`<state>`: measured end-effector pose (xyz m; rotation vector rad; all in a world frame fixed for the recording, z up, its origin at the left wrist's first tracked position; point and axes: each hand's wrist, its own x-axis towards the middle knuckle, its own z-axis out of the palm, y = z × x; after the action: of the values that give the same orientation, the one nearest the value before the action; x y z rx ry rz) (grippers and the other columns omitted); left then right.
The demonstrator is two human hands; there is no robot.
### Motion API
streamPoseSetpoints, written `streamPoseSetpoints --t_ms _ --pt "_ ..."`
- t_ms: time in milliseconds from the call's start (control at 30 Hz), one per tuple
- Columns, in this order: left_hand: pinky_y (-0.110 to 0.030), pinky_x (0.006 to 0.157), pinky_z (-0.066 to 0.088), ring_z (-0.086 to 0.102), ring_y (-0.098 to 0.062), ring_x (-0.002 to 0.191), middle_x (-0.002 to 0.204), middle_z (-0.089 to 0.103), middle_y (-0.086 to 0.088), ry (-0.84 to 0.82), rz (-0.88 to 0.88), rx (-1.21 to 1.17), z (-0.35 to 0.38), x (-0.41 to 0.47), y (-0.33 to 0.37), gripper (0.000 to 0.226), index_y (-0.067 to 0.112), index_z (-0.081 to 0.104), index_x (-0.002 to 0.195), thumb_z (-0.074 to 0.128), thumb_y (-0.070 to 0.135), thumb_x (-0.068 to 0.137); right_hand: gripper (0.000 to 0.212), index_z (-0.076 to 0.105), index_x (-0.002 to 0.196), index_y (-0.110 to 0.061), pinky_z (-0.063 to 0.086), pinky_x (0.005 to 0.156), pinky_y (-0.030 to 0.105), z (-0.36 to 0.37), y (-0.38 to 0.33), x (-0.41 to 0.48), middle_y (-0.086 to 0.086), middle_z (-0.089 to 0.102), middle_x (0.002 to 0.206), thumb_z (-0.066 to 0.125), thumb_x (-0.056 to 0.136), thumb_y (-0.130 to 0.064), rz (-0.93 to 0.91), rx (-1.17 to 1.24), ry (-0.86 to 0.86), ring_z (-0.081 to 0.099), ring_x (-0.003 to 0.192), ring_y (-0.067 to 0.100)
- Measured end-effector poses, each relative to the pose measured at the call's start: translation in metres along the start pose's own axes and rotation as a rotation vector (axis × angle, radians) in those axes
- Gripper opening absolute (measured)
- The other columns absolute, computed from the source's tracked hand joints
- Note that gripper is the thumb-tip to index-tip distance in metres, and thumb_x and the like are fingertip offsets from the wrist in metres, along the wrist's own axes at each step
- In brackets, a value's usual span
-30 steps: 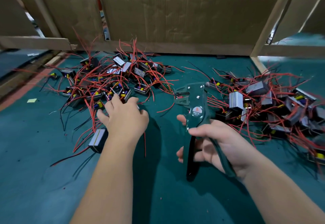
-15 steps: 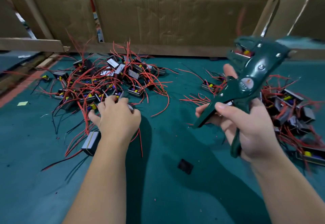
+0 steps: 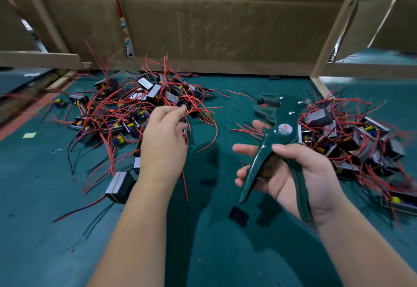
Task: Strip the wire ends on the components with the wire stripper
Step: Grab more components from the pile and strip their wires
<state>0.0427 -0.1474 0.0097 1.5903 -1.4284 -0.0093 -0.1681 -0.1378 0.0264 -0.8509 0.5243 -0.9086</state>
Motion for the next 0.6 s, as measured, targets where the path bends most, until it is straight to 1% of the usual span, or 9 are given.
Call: streamPoseSetpoints --t_ms 67,100,167,200,267,333,433,533,600 --pt "-0.02 0.089 0.039 0.061 -0.02 0.095 0.113 0.057 -0.004 -0.077 -0.045 0.078 0.002 -0.002 -0.002 0.033 0.015 0.062 0.122 0.063 0.011 0.089 0.074 0.048 0.134 -0.014 0.056 0.067 0.051 0.001 0.001 0.0 0.029 0.066 0.104 0.06 0.061 -0.021 0.026 0.023 0.013 0.065 0.067 0.039" --pt "-0.03 0.094 0.034 0.058 -0.02 0.102 0.112 0.058 0.001 -0.107 -0.096 0.177 0.004 -0.004 -0.006 0.033 0.022 0.062 0.12 0.066 0.027 0.087 0.076 0.049 0.134 -0.014 0.056 0.067 0.051 0.001 0.001 0.001 0.029 0.067 0.102 0.063 0.059 -0.022 0.033 0.03 0.018 0.065 0.067 0.039" --pt "-0.037 0.091 0.018 0.052 -0.022 0.106 0.1 0.062 0.009 -0.163 -0.236 0.415 0.002 -0.005 -0.01 0.039 0.032 0.062 0.108 0.066 0.058 0.079 0.082 0.052 0.131 -0.014 0.056 0.067 0.05 0.001 0.002 0.001 0.028 0.067 0.101 0.075 0.053 -0.024 0.043 0.046 0.014 0.065 0.068 0.039" --pt "-0.037 0.088 0.015 0.05 -0.023 0.105 0.092 0.063 0.012 -0.174 -0.298 0.473 0.001 -0.005 -0.009 0.039 0.033 0.062 0.098 0.065 0.065 0.075 0.086 0.053 0.13 -0.014 0.056 0.067 0.05 0.001 0.002 0.001 0.028 0.067 0.1 0.08 0.049 -0.025 0.05 0.051 0.01 0.066 0.069 0.04" --pt "-0.039 0.087 0.014 0.047 -0.024 0.1 0.074 0.064 0.011 -0.158 -0.338 0.501 0.001 -0.006 -0.008 0.033 0.029 0.063 0.076 0.066 0.062 0.073 0.089 0.054 0.13 -0.015 0.056 0.068 0.05 0.0 0.004 0.001 0.028 0.067 0.1 0.083 0.046 -0.026 0.067 0.051 0.001 0.066 0.07 0.04" --pt "-0.04 0.087 0.014 0.044 -0.023 0.095 0.062 0.061 0.007 -0.139 -0.325 0.503 0.002 -0.006 -0.007 0.028 0.025 0.065 0.062 0.067 0.049 0.076 0.09 0.054 0.13 -0.015 0.055 0.068 0.051 0.001 0.005 0.0 0.028 0.067 0.1 0.083 0.046 -0.026 0.084 0.058 -0.009 0.065 0.07 0.041" --pt "-0.037 0.085 0.015 0.046 -0.02 0.098 0.059 0.056 0.011 -0.131 -0.278 0.405 0.003 -0.006 -0.003 0.025 0.029 0.063 0.062 0.064 0.042 0.084 0.092 0.056 0.128 -0.014 0.055 0.068 0.052 0.002 0.007 0.0 0.028 0.066 0.105 0.086 0.042 -0.026 0.108 0.074 -0.008 0.065 0.07 0.041" --pt "-0.028 0.08 0.03 0.055 -0.01 0.079 0.06 0.057 0.017 -0.115 -0.207 -0.01 0.001 -0.005 0.008 0.022 0.031 0.06 0.065 0.067 0.037 0.085 0.086 0.06 0.126 -0.015 0.055 0.068 0.05 0.003 0.006 -0.001 0.027 0.061 0.12 0.085 0.044 -0.025 0.107 0.112 -0.047 0.065 0.07 0.039" --pt "-0.017 0.065 0.041 0.055 -0.002 0.061 0.06 0.063 0.012 -0.161 -0.17 -0.369 0.001 -0.006 0.019 0.016 0.022 0.065 0.069 0.072 0.023 0.084 0.08 0.062 0.125 -0.015 0.055 0.07 0.049 0.003 0.003 -0.002 0.024 0.058 0.128 0.083 0.049 -0.026 0.095 0.163 -0.104 0.066 0.071 0.037"
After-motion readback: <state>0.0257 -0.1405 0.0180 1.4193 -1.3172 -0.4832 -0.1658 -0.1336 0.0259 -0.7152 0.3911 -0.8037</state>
